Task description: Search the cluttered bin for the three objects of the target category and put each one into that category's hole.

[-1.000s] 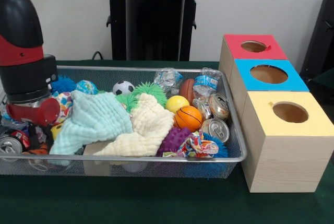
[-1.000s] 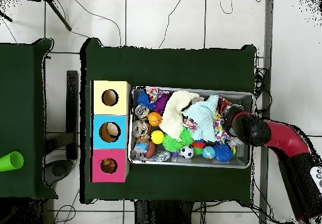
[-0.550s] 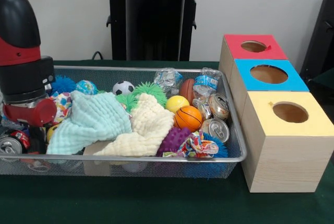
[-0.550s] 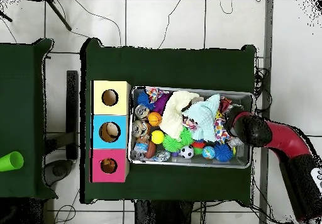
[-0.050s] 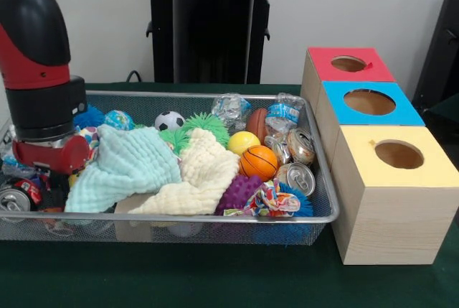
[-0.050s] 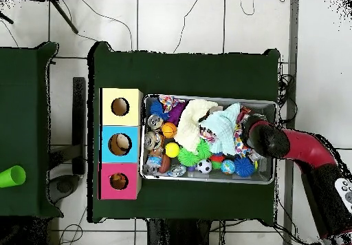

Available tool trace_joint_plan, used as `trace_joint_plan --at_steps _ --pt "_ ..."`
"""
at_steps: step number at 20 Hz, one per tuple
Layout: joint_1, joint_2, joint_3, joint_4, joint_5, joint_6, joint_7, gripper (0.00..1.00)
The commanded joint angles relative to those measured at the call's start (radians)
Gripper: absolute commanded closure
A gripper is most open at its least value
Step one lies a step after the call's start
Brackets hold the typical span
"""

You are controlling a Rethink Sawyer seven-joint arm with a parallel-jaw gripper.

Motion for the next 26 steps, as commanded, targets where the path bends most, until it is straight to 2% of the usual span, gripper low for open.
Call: trace_joint_plan --at_steps 1,5,12,20,23,26 --pt "0.105 -0.107 -0.104 0.136 0.062 0.15 0.074 1.0" --pt "0.12 -0.168 -0.117 0.174 0.109 0.179 0.041 1.0" --pt "0.137 -0.236 -0.146 0.232 0.188 0.221 0.039 1.0" --pt "0.191 -0.309 -0.198 0.282 0.277 0.25 0.103 1.0" --pt "0.16 -0.286 -0.188 0.304 0.299 0.177 0.089 1.0" --pt "0.084 -0.114 -0.156 0.267 0.246 0.025 0.004 1.0"
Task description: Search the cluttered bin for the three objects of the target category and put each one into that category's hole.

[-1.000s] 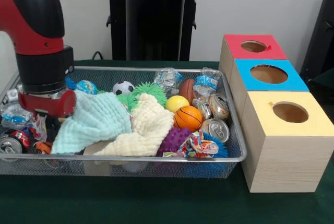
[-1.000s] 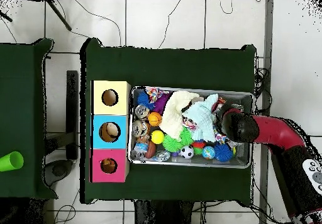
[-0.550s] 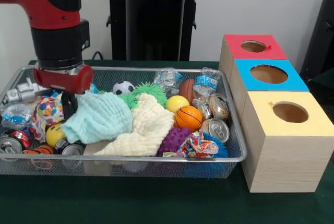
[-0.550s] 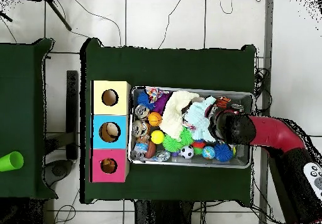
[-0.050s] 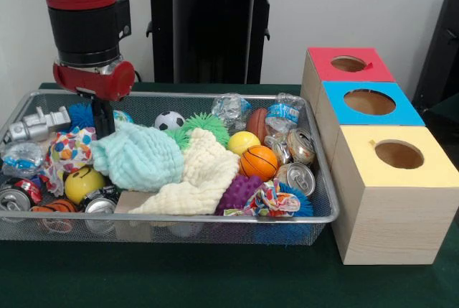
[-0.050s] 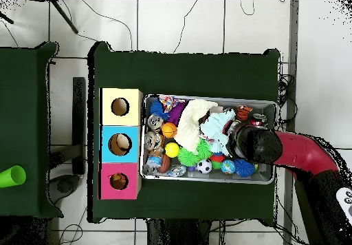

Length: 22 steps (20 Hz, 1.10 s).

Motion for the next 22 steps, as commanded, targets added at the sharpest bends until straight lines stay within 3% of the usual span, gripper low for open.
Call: trace_joint_plan --at_steps 1,2,5,6,9,13,22 --pt "-0.099 0.217 0.006 0.051 -0.028 -0.134 -0.033 1.0" --pt "-0.111 0.253 0.012 0.03 -0.056 -0.158 -0.066 1.0" --pt "-0.098 0.261 -0.004 0.017 -0.121 -0.227 -0.075 1.0" --pt "-0.097 0.266 -0.006 0.016 -0.137 -0.247 -0.07 0.0" --pt "-0.106 0.276 -0.008 0.024 -0.146 -0.294 -0.047 0.0" --pt "-0.136 0.286 0.019 0.027 -0.123 -0.268 -0.057 0.0" --pt "-0.131 0.258 0.029 0.024 -0.087 -0.203 -0.059 0.0"
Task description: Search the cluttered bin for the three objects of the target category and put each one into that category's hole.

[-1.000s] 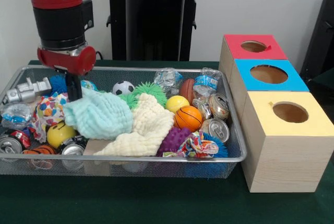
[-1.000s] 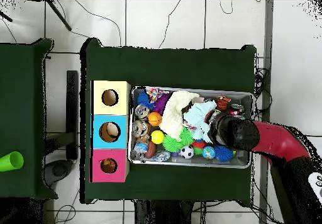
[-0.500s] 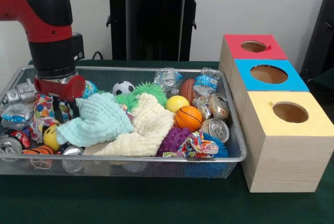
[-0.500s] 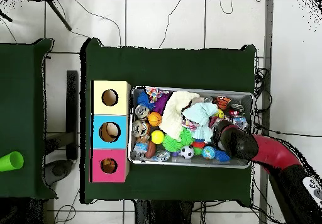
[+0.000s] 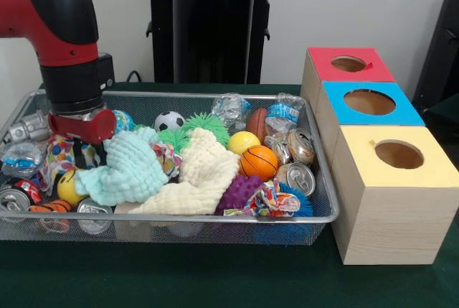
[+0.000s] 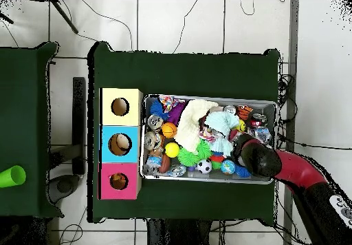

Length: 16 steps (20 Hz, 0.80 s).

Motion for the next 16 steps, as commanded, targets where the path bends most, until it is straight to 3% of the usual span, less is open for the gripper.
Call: trace_joint_plan --at_steps 1,5,10,14,16 --pt "-0.003 0.025 0.034 0.04 -0.002 0.076 -0.055 0.0" --pt "-0.011 -0.028 0.065 0.036 0.069 0.209 -0.085 0.0" --pt "-0.011 0.006 0.086 -0.056 0.119 0.35 -0.155 0.0" --pt "-0.008 -0.134 0.103 -0.007 0.186 0.469 -0.138 0.0" --pt "0.001 -0.144 0.103 -0.023 0.196 0.506 -0.14 0.0"
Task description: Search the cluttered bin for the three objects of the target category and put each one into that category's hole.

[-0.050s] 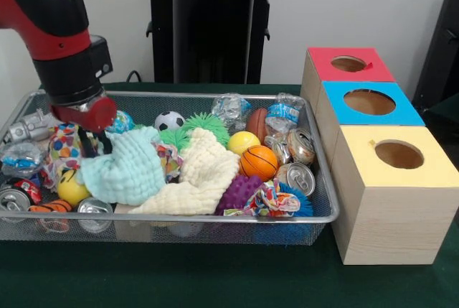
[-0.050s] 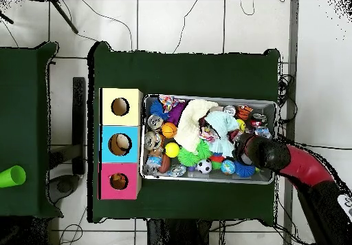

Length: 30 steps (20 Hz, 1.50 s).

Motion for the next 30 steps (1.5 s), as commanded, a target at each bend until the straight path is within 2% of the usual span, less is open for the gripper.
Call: trace_joint_plan --at_steps 1,4,8,11,17,24,30 --pt "0.008 -0.091 0.078 -0.019 0.075 0.251 -0.144 0.0" --pt "0.015 -0.03 0.08 -0.091 0.063 0.269 -0.165 0.0" --pt "0.004 -0.046 0.099 -0.1 0.075 0.318 -0.18 0.0" --pt "0.009 -0.027 0.098 -0.142 0.066 0.337 -0.186 0.0" --pt "0.049 0.018 0.068 -0.188 -0.004 0.259 -0.174 0.0" --pt "0.102 0.038 0.05 -0.285 -0.079 0.269 -0.216 0.0" --pt "0.149 0.009 0.02 -0.271 -0.135 0.227 -0.17 0.0"
